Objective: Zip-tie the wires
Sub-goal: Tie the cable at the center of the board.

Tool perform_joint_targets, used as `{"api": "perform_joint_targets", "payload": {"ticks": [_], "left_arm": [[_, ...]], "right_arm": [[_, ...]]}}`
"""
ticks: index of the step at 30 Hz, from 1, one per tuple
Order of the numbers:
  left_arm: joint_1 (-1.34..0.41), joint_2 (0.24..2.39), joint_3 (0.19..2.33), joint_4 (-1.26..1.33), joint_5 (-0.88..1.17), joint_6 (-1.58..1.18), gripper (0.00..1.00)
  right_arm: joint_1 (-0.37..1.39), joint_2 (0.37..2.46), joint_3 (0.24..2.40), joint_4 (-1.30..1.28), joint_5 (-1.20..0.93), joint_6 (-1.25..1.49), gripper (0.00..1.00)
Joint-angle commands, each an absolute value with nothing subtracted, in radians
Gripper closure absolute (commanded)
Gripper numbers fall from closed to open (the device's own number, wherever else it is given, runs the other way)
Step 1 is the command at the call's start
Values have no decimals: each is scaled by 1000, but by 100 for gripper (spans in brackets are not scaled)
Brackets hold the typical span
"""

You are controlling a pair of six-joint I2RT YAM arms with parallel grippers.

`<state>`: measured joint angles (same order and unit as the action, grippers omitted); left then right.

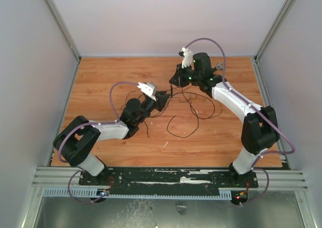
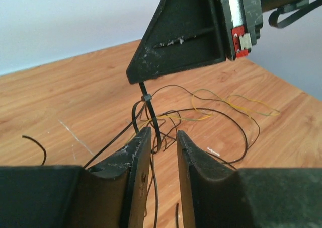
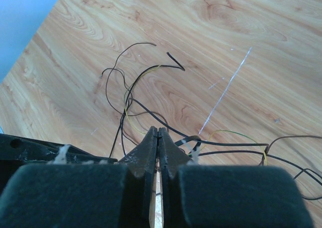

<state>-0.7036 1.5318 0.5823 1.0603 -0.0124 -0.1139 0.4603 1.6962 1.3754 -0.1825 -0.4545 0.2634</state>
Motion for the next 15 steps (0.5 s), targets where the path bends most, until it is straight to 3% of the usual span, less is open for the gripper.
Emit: {"api": "perform_joint_targets", "payload": {"ticks": [1,15], "left_arm": [[-710,1554,648,1069,-1,-151,69],[-712,1625,752,992,-3,-160,70]], "right_arm": [[471,1664,1365,-158,-422,280,100],[480,1652,1353,-142,-400,287,100]]}}
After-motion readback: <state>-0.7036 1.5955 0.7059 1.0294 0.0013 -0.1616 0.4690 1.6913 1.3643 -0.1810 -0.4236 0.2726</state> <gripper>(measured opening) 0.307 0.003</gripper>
